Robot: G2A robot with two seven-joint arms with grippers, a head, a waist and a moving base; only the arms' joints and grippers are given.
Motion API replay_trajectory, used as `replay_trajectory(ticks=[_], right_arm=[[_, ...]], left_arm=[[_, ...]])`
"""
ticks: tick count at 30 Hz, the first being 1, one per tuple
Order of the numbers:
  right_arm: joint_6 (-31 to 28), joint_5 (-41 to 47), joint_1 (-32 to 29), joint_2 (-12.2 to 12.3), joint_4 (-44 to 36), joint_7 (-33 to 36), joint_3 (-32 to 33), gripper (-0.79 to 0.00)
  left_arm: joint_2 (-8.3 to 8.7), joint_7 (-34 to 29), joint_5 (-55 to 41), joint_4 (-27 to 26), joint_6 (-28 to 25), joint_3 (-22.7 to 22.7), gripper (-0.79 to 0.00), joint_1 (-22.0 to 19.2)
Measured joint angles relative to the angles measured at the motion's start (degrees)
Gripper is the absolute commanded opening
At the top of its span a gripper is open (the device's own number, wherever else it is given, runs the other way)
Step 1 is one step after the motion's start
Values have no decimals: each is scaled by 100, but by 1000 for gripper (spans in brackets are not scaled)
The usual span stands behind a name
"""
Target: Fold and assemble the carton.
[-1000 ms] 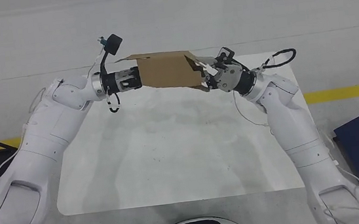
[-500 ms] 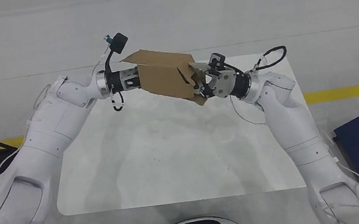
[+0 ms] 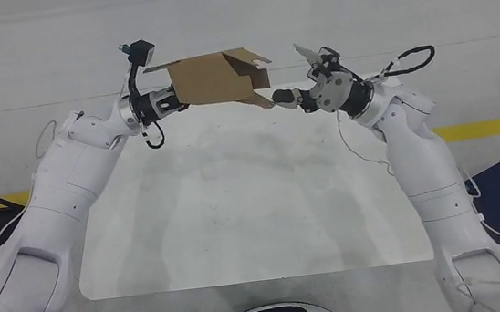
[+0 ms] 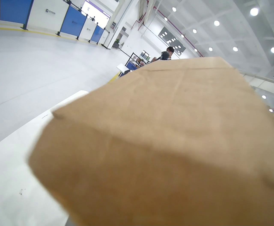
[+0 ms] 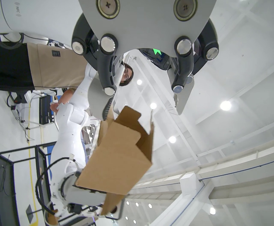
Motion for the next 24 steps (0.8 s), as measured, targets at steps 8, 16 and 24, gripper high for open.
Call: replay_trajectory(ticks=[8, 16, 24], right_arm=[[-26, 1, -4, 6, -3, -23, 53, 0], [-313, -774, -132, 62, -176, -213, -72, 0], [-206, -1226, -327, 141, -627, -237, -43, 0]], left_arm=[[1, 0, 4, -3, 0, 6, -785, -3], [-42, 0, -351, -395, -3, 49, -785, 514], [-86, 0, -976, -497, 0, -261, -785, 605]])
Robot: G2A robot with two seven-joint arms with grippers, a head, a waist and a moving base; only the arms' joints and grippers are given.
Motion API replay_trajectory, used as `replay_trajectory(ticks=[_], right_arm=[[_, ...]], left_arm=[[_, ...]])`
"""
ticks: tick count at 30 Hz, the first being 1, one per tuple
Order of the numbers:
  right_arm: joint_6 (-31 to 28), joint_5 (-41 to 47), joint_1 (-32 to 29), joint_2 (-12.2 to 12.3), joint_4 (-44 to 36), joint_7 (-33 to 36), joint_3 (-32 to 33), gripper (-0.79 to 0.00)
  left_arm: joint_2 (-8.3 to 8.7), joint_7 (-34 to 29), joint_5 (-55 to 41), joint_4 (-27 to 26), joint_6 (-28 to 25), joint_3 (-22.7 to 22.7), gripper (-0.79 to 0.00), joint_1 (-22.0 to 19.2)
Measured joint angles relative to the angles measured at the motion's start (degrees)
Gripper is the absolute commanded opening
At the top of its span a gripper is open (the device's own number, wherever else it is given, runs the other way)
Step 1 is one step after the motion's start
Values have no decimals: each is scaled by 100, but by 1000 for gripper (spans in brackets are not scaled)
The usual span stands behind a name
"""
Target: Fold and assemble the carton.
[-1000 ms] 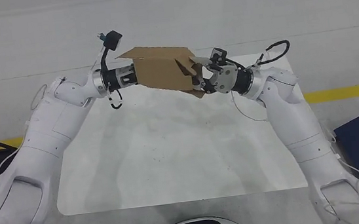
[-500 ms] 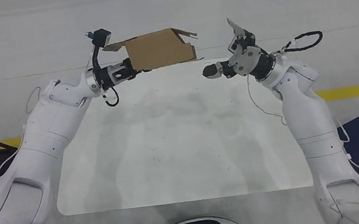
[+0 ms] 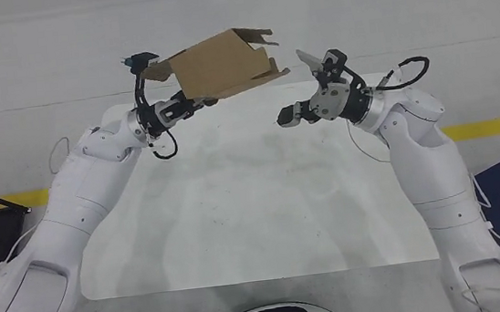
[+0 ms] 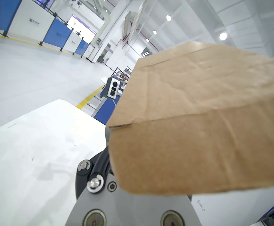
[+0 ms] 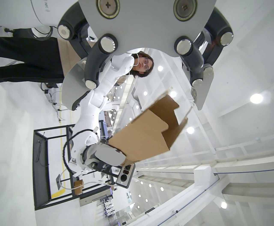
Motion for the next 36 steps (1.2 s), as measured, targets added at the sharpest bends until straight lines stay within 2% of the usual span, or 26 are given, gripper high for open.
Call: replay_trajectory(ticks=[4, 22, 26, 31, 36], right_arm=[[-157, -6, -101, -1, -266, -262, -7, 0], [-167, 1, -97, -5, -275, -270, 4, 0], [-727, 323, -171, -21, -356, -738, 338, 0], [-747, 315, -169, -21, -352, -738, 331, 0], [-847, 421, -187, -6, -126, -764, 457, 0]], left_arm=[[-118, -1, -597, -262, 0, 155, -785, 83], [-118, -2, -580, -260, 0, 155, -785, 84], [-118, -2, -580, -260, 0, 155, -785, 84], [-118, -2, -580, -260, 0, 155, -785, 84], [-22, -166, 159, -361, 173, 15, -785, 286]])
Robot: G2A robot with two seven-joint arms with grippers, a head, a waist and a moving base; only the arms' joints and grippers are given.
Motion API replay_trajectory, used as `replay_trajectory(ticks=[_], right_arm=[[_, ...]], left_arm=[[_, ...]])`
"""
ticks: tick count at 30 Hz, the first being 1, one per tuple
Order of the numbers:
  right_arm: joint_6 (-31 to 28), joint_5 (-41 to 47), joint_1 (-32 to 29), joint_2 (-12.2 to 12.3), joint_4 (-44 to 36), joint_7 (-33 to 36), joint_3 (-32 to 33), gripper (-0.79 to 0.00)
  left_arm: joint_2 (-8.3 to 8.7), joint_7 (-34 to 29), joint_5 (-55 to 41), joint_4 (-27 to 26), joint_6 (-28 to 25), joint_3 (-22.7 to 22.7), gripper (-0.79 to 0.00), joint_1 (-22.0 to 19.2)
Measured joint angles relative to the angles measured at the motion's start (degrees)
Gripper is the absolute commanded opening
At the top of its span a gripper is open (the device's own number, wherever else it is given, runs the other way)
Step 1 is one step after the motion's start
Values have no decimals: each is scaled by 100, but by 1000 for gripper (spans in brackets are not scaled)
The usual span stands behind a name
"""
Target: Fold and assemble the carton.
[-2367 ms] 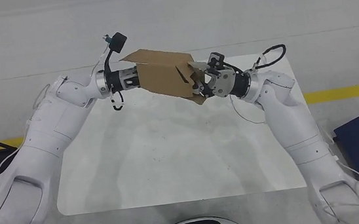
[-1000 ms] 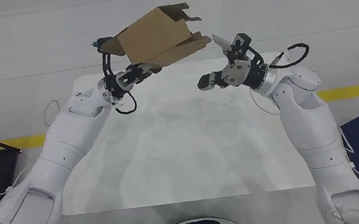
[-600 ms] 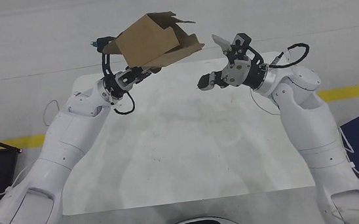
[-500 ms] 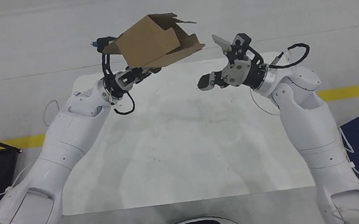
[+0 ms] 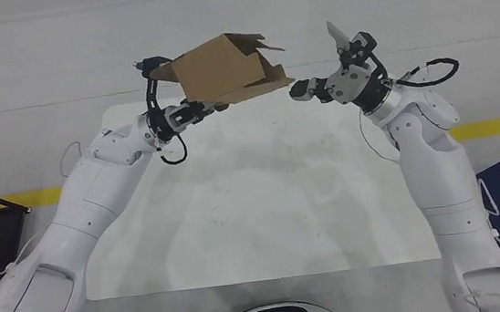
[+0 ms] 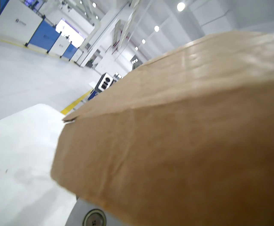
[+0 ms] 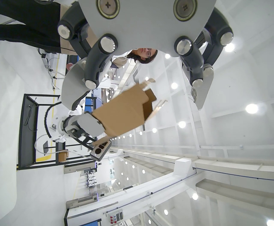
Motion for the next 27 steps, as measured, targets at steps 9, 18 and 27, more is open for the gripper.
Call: replay_trajectory(ticks=[9, 18, 27], right_arm=[[616, -1501, 79, 279, -146, 1360, 266, 0], [593, -1888, 57, 369, -373, 1859, 58, 0], [488, -2006, 104, 413, -395, 1851, -128, 0]], left_arm=[[-53, 734, 874, -273, -162, -114, -785, 438], [-296, 813, 1181, 57, -174, 147, -785, 105], [-458, 715, 1271, 312, -173, 206, -785, -147]])
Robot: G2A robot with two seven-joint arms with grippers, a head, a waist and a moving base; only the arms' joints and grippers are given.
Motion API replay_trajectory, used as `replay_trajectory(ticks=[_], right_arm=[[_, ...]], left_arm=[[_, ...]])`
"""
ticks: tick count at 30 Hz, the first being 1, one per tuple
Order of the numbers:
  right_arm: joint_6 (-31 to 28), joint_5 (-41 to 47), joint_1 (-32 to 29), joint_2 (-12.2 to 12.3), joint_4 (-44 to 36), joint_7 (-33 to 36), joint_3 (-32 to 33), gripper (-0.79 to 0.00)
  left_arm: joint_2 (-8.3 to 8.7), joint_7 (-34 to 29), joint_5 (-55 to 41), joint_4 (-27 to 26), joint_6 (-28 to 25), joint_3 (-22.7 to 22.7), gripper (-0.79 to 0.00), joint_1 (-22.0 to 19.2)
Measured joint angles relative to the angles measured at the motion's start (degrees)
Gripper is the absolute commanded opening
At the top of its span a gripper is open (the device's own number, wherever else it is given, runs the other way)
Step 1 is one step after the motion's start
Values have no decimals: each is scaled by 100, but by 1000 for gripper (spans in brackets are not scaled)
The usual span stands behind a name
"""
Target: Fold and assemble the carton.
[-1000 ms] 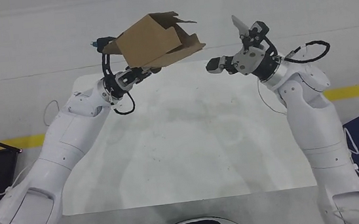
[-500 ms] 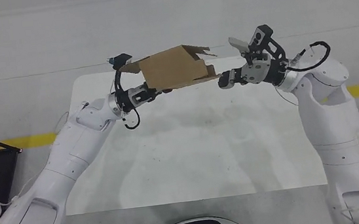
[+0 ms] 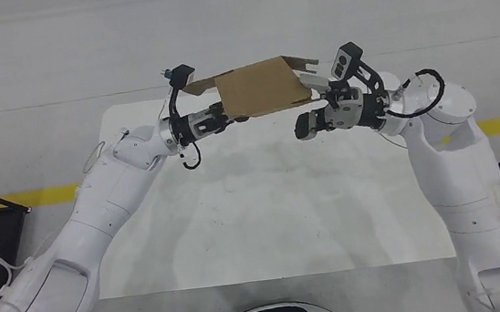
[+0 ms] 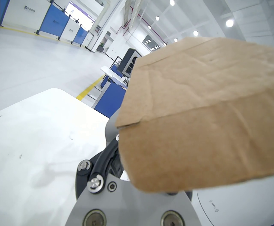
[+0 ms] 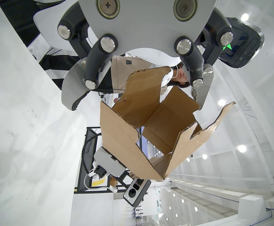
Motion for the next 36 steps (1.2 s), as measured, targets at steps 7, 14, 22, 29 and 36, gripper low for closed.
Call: replay_trajectory(ticks=[7, 14, 22, 29, 36], right_arm=[[-157, 511, 104, 32, 342, -45, 290, 0], [-183, 444, 90, 71, 285, -207, 294, 0], [-139, 252, 245, 92, 99, -142, -26, 0], [-198, 211, 226, 136, -7, 139, -116, 0], [-152, -3, 213, 179, -85, 246, -284, 0]], left_arm=[[-39, -108, -151, -6, 0, -207, -785, -15], [-45, -502, -418, -275, 0, -512, -785, 162], [-106, -547, -319, -374, 0, -433, -785, 70], [-126, -548, -282, -178, 0, -298, -785, -32], [-118, -548, -335, -133, 0, -236, -785, -54]])
